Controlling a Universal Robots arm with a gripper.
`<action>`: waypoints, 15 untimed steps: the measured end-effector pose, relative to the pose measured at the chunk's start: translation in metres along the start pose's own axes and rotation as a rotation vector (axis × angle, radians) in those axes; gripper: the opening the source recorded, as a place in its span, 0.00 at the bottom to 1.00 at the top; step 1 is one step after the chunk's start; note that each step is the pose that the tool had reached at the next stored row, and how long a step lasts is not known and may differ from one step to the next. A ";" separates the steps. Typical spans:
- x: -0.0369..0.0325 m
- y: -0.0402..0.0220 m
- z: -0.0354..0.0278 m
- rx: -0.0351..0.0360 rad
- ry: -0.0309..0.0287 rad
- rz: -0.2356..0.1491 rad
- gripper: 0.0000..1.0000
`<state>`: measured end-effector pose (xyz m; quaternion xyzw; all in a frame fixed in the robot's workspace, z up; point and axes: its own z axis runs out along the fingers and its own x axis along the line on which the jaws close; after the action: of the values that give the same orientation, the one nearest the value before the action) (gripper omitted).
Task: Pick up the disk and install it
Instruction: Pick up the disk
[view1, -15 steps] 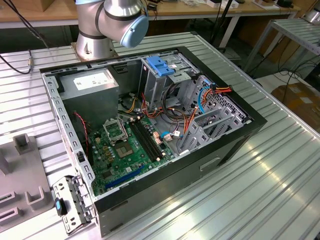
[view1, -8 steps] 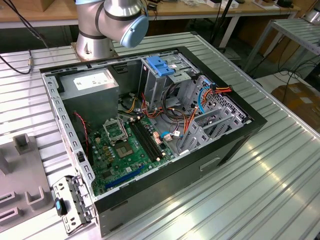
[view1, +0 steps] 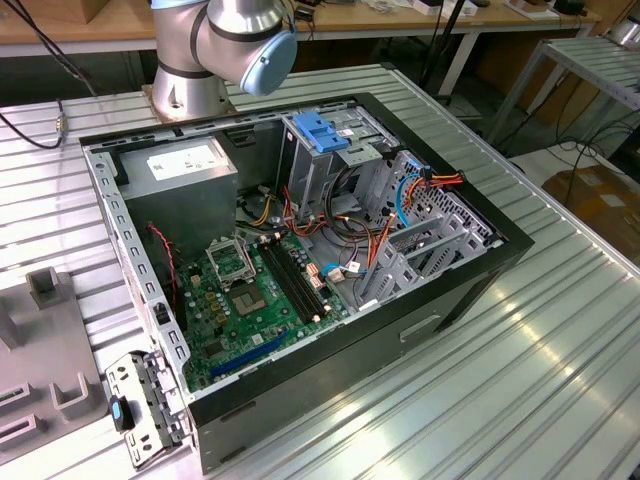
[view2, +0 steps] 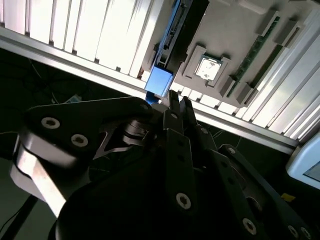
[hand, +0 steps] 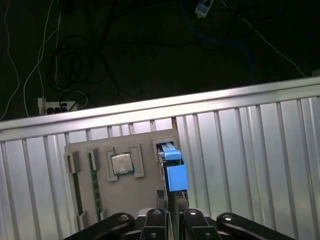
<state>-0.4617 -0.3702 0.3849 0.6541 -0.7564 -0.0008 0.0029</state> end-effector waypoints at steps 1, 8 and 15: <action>0.0000 0.0000 0.0008 0.0012 -0.0002 -0.004 0.24; 0.0003 0.0023 0.0098 0.0038 -0.0023 -0.040 0.31; -0.0008 0.0032 0.0235 0.0037 -0.0023 -0.048 0.45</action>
<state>-0.4648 -0.3689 0.3614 0.6721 -0.7404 -0.0003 0.0008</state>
